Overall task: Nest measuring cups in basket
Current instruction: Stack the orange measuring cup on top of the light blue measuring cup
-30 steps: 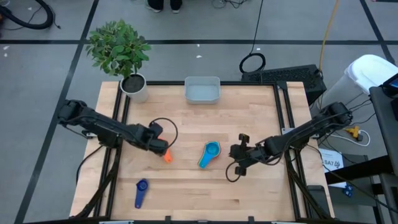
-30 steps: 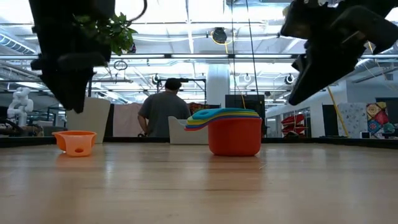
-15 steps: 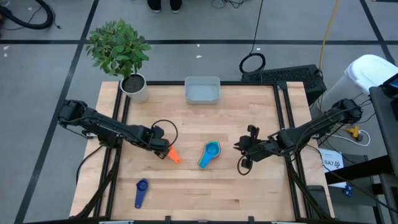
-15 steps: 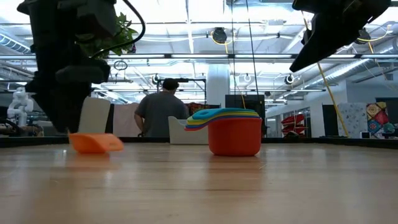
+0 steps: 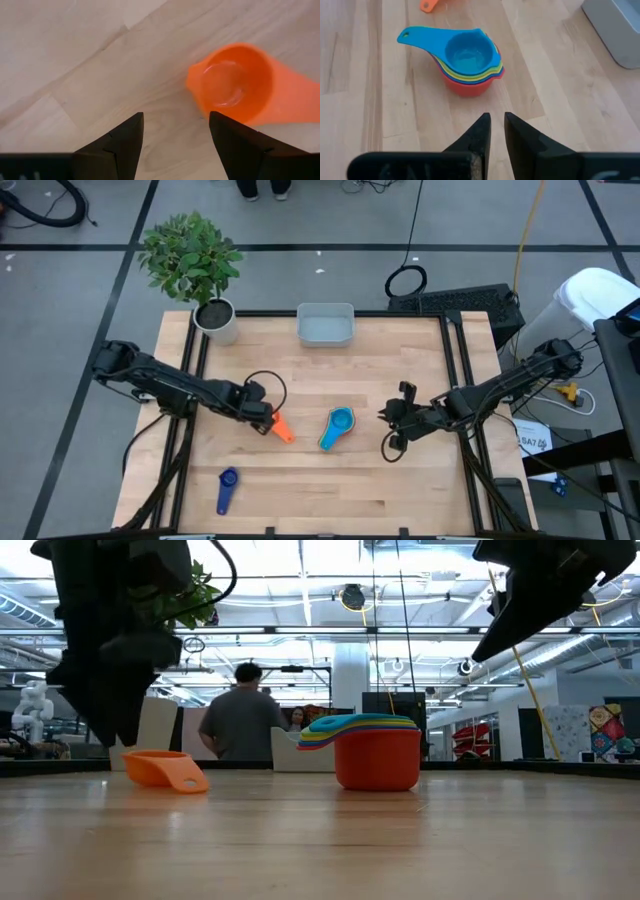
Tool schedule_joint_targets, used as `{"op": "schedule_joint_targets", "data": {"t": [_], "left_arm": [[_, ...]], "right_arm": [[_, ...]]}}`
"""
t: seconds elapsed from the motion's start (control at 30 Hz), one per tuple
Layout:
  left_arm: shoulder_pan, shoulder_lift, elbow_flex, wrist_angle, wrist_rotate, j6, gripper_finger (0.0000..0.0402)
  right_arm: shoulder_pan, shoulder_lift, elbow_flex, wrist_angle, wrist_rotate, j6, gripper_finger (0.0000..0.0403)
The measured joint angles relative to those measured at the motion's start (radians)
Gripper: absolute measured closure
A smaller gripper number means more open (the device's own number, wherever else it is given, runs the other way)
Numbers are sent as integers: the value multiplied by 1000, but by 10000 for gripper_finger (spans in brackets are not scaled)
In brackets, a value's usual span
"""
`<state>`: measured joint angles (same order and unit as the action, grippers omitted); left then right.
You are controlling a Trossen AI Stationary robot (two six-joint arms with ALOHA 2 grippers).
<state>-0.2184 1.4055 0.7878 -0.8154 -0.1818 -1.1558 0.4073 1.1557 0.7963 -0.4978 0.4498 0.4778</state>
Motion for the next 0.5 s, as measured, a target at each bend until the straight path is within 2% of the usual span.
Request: {"op": "schedule_joint_targets", "data": {"t": [0.27, 0.5], "left_arm": [[0, -13, 50, 71, -22, -6, 172], [0, 16, 47, 34, -24, -36, 172]], "right_arm": [[-2, 0, -116, 95, 18, 37, 353], [-2, 0, -204, 206, -55, 77, 353]]}}
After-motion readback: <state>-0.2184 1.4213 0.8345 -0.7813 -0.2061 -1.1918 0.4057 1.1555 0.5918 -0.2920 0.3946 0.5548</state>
